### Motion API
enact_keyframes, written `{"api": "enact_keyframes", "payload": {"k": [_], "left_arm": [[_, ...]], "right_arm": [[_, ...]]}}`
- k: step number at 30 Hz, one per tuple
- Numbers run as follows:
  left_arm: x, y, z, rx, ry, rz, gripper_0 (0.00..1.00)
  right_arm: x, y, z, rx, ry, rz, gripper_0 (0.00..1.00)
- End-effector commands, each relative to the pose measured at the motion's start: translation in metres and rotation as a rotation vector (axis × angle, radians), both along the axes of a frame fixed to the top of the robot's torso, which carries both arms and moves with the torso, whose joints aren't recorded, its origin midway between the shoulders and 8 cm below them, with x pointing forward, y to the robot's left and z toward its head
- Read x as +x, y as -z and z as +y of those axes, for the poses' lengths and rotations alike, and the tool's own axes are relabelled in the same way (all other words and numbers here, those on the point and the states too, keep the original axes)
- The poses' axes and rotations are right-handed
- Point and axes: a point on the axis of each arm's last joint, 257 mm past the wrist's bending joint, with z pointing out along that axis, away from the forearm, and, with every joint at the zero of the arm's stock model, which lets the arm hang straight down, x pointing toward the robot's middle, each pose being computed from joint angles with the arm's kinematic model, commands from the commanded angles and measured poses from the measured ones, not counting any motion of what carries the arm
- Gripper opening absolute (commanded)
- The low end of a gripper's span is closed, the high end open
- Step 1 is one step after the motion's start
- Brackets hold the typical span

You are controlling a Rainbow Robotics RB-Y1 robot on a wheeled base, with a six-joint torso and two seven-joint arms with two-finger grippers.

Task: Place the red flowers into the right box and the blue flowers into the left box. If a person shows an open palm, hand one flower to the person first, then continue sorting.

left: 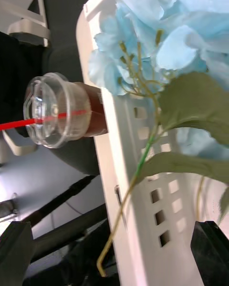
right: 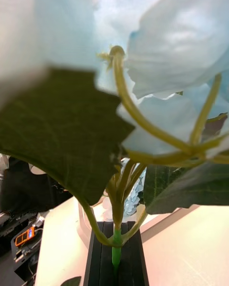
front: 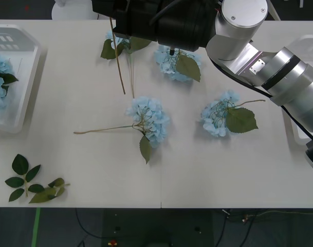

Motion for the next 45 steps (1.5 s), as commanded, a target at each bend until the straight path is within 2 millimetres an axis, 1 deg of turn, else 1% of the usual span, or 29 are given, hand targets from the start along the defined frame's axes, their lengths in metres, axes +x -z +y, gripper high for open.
{"api": "enact_keyframes", "payload": {"k": [1, 2, 3, 4, 6, 9, 11, 13, 15, 16, 17, 18, 19, 20, 21, 22, 25, 26, 29, 30, 31, 33, 35, 36, 38, 39, 41, 44, 45], "left_arm": [[0.007, -0.037, -0.015, -0.168, 0.011, -0.164, 1.0], [0.006, -0.034, -0.022, -0.217, 0.012, -0.187, 1.0], [0.003, -0.027, -0.032, -0.273, 0.02, -0.203, 1.0], [0.003, -0.026, -0.038, -0.301, 0.024, -0.215, 1.0], [-0.004, -0.02, -0.061, -0.398, 0.046, -0.244, 1.0], [-0.02, -0.018, -0.098, -0.541, 0.064, -0.261, 1.0], [-0.032, -0.019, -0.119, -0.594, 0.081, -0.258, 1.0], [-0.05, -0.02, -0.15, -0.676, 0.102, -0.256, 1.0], [-0.067, -0.018, -0.175, -0.757, 0.123, -0.272, 1.0], [-0.071, -0.018, -0.182, -0.791, 0.128, -0.284, 1.0], [-0.08, -0.016, -0.199, -0.841, 0.147, -0.302, 1.0], [-0.085, -0.014, -0.208, -0.869, 0.16, -0.313, 1.0], [-0.091, -0.011, -0.226, -0.916, 0.185, -0.327, 1.0], [-0.094, -0.011, -0.234, -0.935, 0.199, -0.334, 1.0], [-0.1, -0.008, -0.251, -0.974, 0.224, -0.345, 1.0], [-0.104, -0.006, -0.264, -1.001, 0.243, -0.351, 1.0], [-0.118, 0.0, -0.316, -1.081, 0.317, -0.345, 1.0], [-0.122, 0.0, -0.335, -1.104, 0.346, -0.334, 1.0], [-0.131, 0.0, -0.381, -1.175, 0.414, -0.309, 1.0], [-0.133, 0.0, -0.39, -1.189, 0.428, -0.306, 1.0], [-0.137, -0.002, -0.406, -1.221, 0.453, -0.308, 1.0], [-0.142, -0.005, -0.429, -1.263, 0.492, -0.305, 1.0], [-0.148, -0.009, -0.456, -1.29, 0.545, -0.292, 1.0], [-0.149, -0.011, -0.463, -1.294, 0.559, -0.288, 1.0], [-0.15, -0.016, -0.485, -1.328, 0.598, -0.291, 1.0], [-0.15, -0.018, -0.488, -1.336, 0.604, -0.293, 1.0], [-0.145, -0.025, -0.508, -1.378, 0.633, -0.299, 1.0], [-0.137, -0.03, -0.523, -1.431, 0.643, -0.311, 1.0], [-0.132, -0.033, -0.529, -1.454, 0.648, -0.325, 1.0]], "right_arm": [[-0.019, -0.002, 0.021, 0.015, -0.034, -0.032, 0.0], [-0.019, -0.003, 0.022, 0.016, -0.035, -0.033, 0.0], [-0.019, -0.003, 0.023, 0.019, -0.034, -0.032, 0.0], [-0.019, -0.004, 0.023, 0.019, -0.033, -0.032, 0.0], [-0.019, -0.004, 0.024, 0.021, -0.03, -0.031, 0.0], [-0.019, -0.002, 0.025, 0.018, -0.031, -0.03, 0.0], [-0.02, -0.002, 0.025, 0.018, -0.034, -0.029, 0.0], [-0.02, 0.0, 0.025, 0.018, -0.033, -0.027, 0.0], [-0.02, -0.001, 0.025, 0.018, -0.033, -0.028, 0.0], [-0.02, -0.002, 0.025, 0.018, -0.034, -0.029, 0.0], [-0.02, -0.002, 0.025, 0.019, -0.032, -0.029, 0.0], [-0.02, 0.0, 0.025, 0.016, -0.033, -0.029, 0.0], [-0.02, 0.0, 0.025, 0.017, -0.034, -0.027, 0.0], [-0.02, -0.001, 0.025, 0.018, -0.033, -0.028, 0.0], [-0.02, -0.001, 0.025, 0.019, -0.032, -0.028, 0.0], [-0.019, -0.001, 0.024, 0.017, -0.032, -0.028, 0.0], [-0.02, 0.0, 0.025, 0.016, -0.033, -0.028, 0.0], [-0.02, -0.001, 0.025, 0.017, -0.032, -0.028, 0.0], [-0.02, -0.001, 0.025, 0.018, -0.033, -0.027, 0.0], [-0.02, -0.002, 0.025, 0.019, -0.034, -0.026, 0.0], [-0.02, -0.001, 0.025, 0.019, -0.034, -0.023, 0.0], [-0.02, -0.002, 0.025, 0.019, -0.034, -0.025, 0.0], [-0.02, -0.001, 0.025, 0.017, -0.034, -0.026, 0.0], [-0.019, -0.001, 0.024, 0.019, -0.033, -0.024, 0.0], [-0.019, -0.001, 0.024, 0.019, -0.033, -0.024, 0.0], [-0.02, -0.001, 0.025, 0.019, -0.034, -0.023, 0.0], [-0.019, -0.001, 0.024, 0.019, -0.033, -0.024, 0.0], [-0.019, 0.0, 0.024, 0.016, -0.032, -0.024, 0.0], [-0.019, 0.0, 0.024, 0.016, -0.032, -0.024, 0.0]]}}
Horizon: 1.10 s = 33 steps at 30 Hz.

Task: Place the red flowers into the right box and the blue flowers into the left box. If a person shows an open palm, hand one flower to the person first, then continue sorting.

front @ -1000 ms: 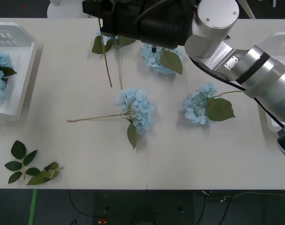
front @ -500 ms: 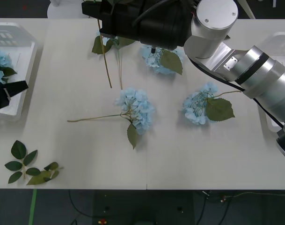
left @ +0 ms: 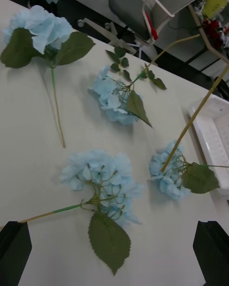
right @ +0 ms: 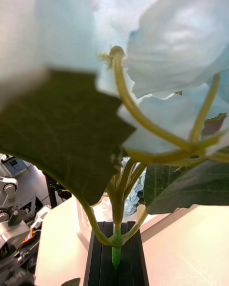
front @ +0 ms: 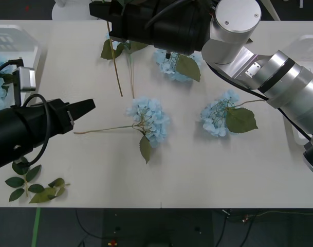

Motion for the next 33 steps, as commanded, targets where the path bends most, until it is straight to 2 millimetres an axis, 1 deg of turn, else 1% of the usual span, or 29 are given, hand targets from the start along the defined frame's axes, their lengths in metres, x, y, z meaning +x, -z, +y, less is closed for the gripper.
{"api": "enact_keyframes", "payload": {"k": [1, 3, 4, 6, 7, 8, 10, 16, 18, 21, 27, 29, 33], "left_arm": [[0.019, -0.039, -0.041, -0.142, 0.033, -0.074, 1.0], [0.032, -0.046, -0.045, -0.169, 0.017, -0.11, 1.0], [0.035, -0.047, -0.046, -0.168, 0.014, -0.119, 1.0], [0.047, -0.053, -0.051, -0.162, 0.008, -0.144, 1.0], [0.049, -0.053, -0.052, -0.162, 0.007, -0.144, 1.0], [0.056, -0.052, -0.053, -0.157, 0.0, -0.151, 1.0], [0.063, -0.052, -0.057, -0.16, 0.002, -0.148, 1.0], [0.089, -0.046, -0.074, -0.164, 0.009, -0.135, 1.0], [0.093, -0.044, -0.078, -0.166, 0.011, -0.134, 1.0], [0.099, -0.04, -0.093, -0.174, 0.026, -0.138, 1.0], [0.104, -0.037, -0.111, -0.2, 0.04, -0.14, 1.0], [0.105, -0.036, -0.12, -0.21, 0.048, -0.133, 1.0], [0.105, -0.038, -0.124, -0.211, 0.053, -0.14, 1.0]], "right_arm": [[-0.02, -0.007, 0.018, 0.017, -0.043, -0.03, 0.0], [-0.019, -0.007, 0.017, 0.016, -0.041, -0.029, 0.0], [-0.019, -0.007, 0.017, 0.016, -0.041, -0.029, 0.0], [-0.018, -0.007, 0.016, 0.016, -0.038, -0.031, 0.0], [-0.018, -0.007, 0.016, 0.017, -0.039, -0.028, 0.0], [-0.018, -0.007, 0.015, 0.016, -0.038, -0.029, 0.0], [-0.018, -0.007, 0.015, 0.015, -0.037, -0.03, 0.0], [-0.018, -0.007, 0.015, 0.015, -0.037, -0.03, 0.0], [-0.017, -0.007, 0.015, 0.015, -0.036, -0.03, 0.0], [-0.016, -0.006, 0.013, 0.013, -0.032, -0.031, 0.0], [-0.015, -0.004, 0.014, 0.008, -0.03, -0.031, 0.0], [-0.013, -0.004, 0.013, 0.007, -0.026, -0.034, 0.0], [-0.012, -0.004, 0.012, 0.005, -0.022, -0.036, 0.0]]}}
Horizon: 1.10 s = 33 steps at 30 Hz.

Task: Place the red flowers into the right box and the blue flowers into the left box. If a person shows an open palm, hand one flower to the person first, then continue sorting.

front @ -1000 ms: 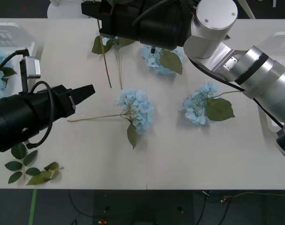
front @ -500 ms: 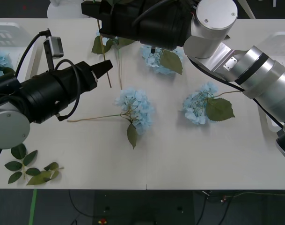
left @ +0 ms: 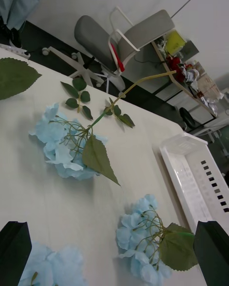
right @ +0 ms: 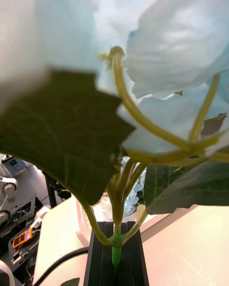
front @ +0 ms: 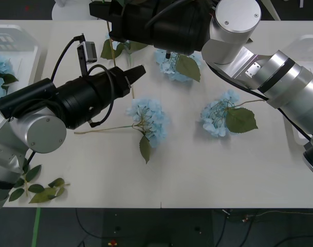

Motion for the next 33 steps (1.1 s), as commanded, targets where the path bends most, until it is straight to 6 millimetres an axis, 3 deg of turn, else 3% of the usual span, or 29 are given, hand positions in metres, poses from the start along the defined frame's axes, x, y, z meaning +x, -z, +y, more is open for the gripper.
{"api": "enact_keyframes", "payload": {"k": [1, 4, 5, 6, 7, 9, 10, 11, 27, 28, 31, 33], "left_arm": [[0.001, -0.026, -0.022, -0.058, 0.023, -0.026, 1.0], [0.002, -0.031, -0.024, -0.051, 0.026, -0.04, 1.0], [0.002, -0.032, -0.025, -0.052, 0.027, -0.042, 0.94], [0.003, -0.034, -0.026, -0.054, 0.025, -0.049, 0.76], [0.003, -0.035, -0.026, -0.055, 0.025, -0.048, 0.65], [0.004, -0.036, -0.026, -0.055, 0.02, -0.057, 0.2], [0.004, -0.036, -0.026, -0.055, 0.019, -0.057, 0.05], [0.004, -0.036, -0.025, -0.054, 0.019, -0.058, 0.01], [0.008, -0.045, -0.023, -0.031, 0.002, -0.11, 0.0], [0.009, -0.047, -0.023, -0.033, 0.0, -0.114, 0.0], [0.009, -0.047, -0.022, -0.031, -0.002, -0.116, 0.0], [0.009, -0.048, -0.022, -0.028, -0.003, -0.12, 0.0]], "right_arm": [[-0.012, -0.004, 0.011, 0.004, -0.022, -0.034, 0.0], [-0.012, -0.003, 0.012, 0.004, -0.021, -0.034, 0.0], [-0.011, -0.003, 0.012, 0.005, -0.02, -0.032, 0.0], [-0.011, -0.004, 0.011, 0.005, -0.021, -0.034, 0.0], [-0.011, -0.004, 0.011, 0.006, -0.019, -0.034, 0.0], [-0.011, -0.004, 0.011, 0.005, -0.018, -0.035, 0.0], [-0.011, -0.004, 0.011, 0.005, -0.018, -0.035, 0.0], [-0.01, -0.004, 0.011, 0.006, -0.017, -0.035, 0.0], [-0.009, -0.005, 0.01, 0.007, -0.013, -0.036, 0.01], [-0.009, -0.005, 0.01, 0.008, -0.013, -0.035, 0.12], [-0.01, -0.004, 0.011, 0.007, -0.014, -0.032, 0.61], [-0.009, -0.005, 0.01, 0.009, -0.013, -0.032, 0.81]]}}
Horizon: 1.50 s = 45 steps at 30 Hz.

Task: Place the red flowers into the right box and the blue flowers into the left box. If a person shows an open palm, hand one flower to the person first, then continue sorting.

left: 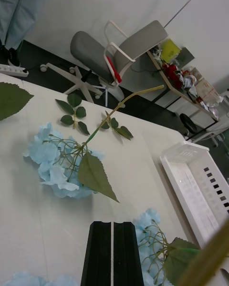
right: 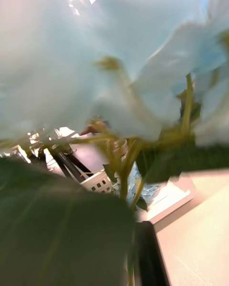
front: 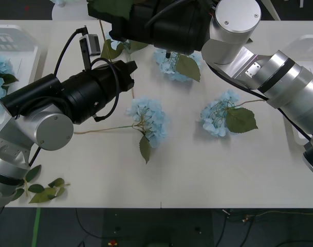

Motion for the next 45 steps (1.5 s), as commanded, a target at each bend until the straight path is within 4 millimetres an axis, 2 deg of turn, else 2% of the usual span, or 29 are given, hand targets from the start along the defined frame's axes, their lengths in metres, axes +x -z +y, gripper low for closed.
{"api": "enact_keyframes", "payload": {"k": [1, 3, 6, 11, 13, 15, 19, 22, 24, 26, 29, 30, 31, 33, 38, 40, 41, 43, 45], "left_arm": [[0.0, -0.03, -0.018, -0.054, 0.023, -0.037, 0.0], [0.0, -0.03, -0.017, -0.051, 0.021, -0.039, 0.0], [0.001, -0.03, -0.016, -0.046, 0.019, -0.042, 0.0], [0.003, -0.029, -0.011, -0.029, 0.008, -0.047, 0.0], [0.005, -0.027, -0.004, -0.011, -0.001, -0.05, 0.0], [0.009, -0.024, 0.011, 0.013, -0.022, -0.052, 0.0], [0.02, -0.017, 0.067, 0.054, -0.104, -0.021, 0.0], [0.027, -0.007, 0.125, 0.153, -0.177, 0.05, 0.0], [0.029, -0.007, 0.154, 0.201, -0.213, 0.083, 0.0], [0.033, -0.012, 0.2, 0.264, -0.278, 0.12, 0.0], [0.036, -0.015, 0.257, 0.338, -0.36, 0.164, 0.0], [0.036, -0.014, 0.268, 0.352, -0.376, 0.177, 0.0], [0.036, -0.013, 0.292, 0.378, -0.412, 0.201, 0.0], [0.035, -0.012, 0.342, 0.429, -0.49, 0.25, 0.0], [0.021, -0.004, 0.443, 0.513, -0.655, 0.364, 0.0], [0.016, -0.003, 0.47, 0.546, -0.698, 0.383, 0.0], [0.01, 0.0, 0.497, 0.598, -0.737, 0.401, 0.0], [0.003, 0.006, 0.523, 0.642, -0.774, 0.424, 0.0], [-0.007, 0.016, 0.558, 0.712, -0.821, 0.448, 0.0]], "right_arm": [[-0.012, -0.003, 0.011, 0.006, -0.023, -0.024, 0.85], [-0.012, -0.004, 0.011, 0.011, -0.024, -0.019, 0.93], [-0.011, -0.004, 0.01, 0.009, -0.023, -0.018, 0.98], [-0.011, -0.006, 0.003, 0.027, -0.037, 0.031, 0.98], [-0.011, -0.006, -0.001, 0.026, -0.047, 0.077, 0.98], [-0.01, -0.004, -0.007, 0.01, -0.052, 0.123, 0.98], [-0.004, 0.005, -0.023, -0.076, -0.046, 0.207, 0.98], [0.002, 0.019, -0.045, -0.195, -0.015, 0.296, 0.98], [0.004, 0.023, -0.057, -0.241, 0.004, 0.345, 0.98], [0.012, 0.034, -0.077, -0.332, 0.06, 0.398, 0.98], [0.019, 0.048, -0.097, -0.413, 0.134, 0.488, 0.98], [0.021, 0.05, -0.101, -0.428, 0.151, 0.502, 0.98], [0.024, 0.058, -0.11, -0.471, 0.186, 0.533, 0.98], [0.034, 0.07, -0.132, -0.562, 0.26, 0.579, 0.98], [0.049, 0.103, -0.18, -0.757, 0.385, 0.65, 0.98], [0.05, 0.114, -0.193, -0.813, 0.417, 0.674, 0.98], [0.051, 0.124, -0.203, -0.86, 0.444, 0.695, 0.98], [0.051, 0.132, -0.216, -0.915, 0.475, 0.709, 0.98], [0.05, 0.142, -0.238, -0.995, 0.526, 0.723, 0.99]]}}
